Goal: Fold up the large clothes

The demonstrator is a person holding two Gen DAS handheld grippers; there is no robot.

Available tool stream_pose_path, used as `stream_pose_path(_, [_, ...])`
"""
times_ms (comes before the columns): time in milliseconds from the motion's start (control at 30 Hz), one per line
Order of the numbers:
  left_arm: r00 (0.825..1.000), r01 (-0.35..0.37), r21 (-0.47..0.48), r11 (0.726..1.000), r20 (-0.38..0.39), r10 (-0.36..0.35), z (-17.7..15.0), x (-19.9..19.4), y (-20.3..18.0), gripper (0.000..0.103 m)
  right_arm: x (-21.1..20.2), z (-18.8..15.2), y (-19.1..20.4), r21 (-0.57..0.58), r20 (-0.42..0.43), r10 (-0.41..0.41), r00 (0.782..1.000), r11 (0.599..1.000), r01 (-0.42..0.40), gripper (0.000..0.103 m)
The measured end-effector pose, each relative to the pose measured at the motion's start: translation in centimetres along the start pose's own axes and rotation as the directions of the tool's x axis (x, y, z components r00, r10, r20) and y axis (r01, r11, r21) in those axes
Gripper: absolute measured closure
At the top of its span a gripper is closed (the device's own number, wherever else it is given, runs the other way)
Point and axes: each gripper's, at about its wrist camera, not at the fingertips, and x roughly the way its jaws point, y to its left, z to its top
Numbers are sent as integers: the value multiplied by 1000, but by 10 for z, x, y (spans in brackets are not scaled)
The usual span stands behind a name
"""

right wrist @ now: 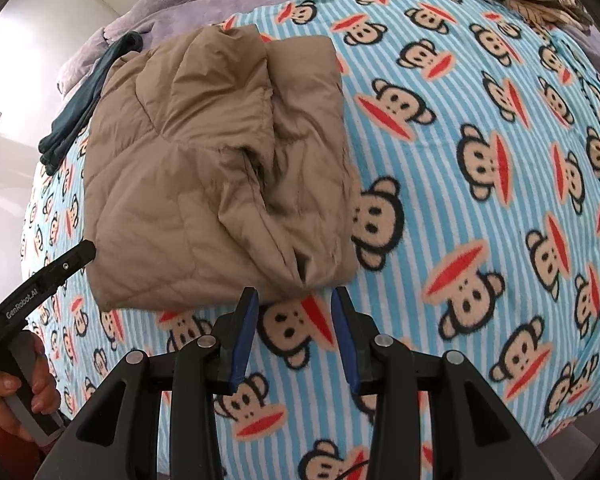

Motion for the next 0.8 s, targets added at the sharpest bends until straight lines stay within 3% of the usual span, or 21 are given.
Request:
stream_pose_path(267, [1000, 13, 26, 1000, -6, -13, -35, -41, -11, 26, -27, -18, 9, -24, 7, 41, 999, 999, -41, 62])
stream_pose_path(333, [1000, 5, 23, 1000, -3, -5, -41, -51, -14, 26, -34, -20, 13, -37, 16, 48, 999, 998, -48, 51])
stream_pose_path(500, [999, -1, 6, 1000, 39, 0, -48, -82, -19, 26, -56, -20, 27, -78, 50, 55, 997, 996, -51, 47])
stream_pose_path(533, [999, 1, 4, 1000, 49, -1, -48, -86, -19, 21, -60, -20, 29, -83, 57, 55, 997, 995, -50, 43])
stream_pose_path(600, [996, -14, -1, 1000, 92, 14, -49, -100, -20, 0, -71, -19, 34, -93, 76, 54, 996, 995, -47, 35])
stream_pose_path(700, [992, -18, 3, 1000, 127, 17, -45, -115, -21, 0, -85, -16, 41, -111, 107, 55, 993, 993, -43, 25])
stream_pose_path(800, [989, -21, -19, 1000, 148, 24, -39, -126, -19, 0, -99, -12, 45, -120, 139, 59, 988, 992, -42, 25])
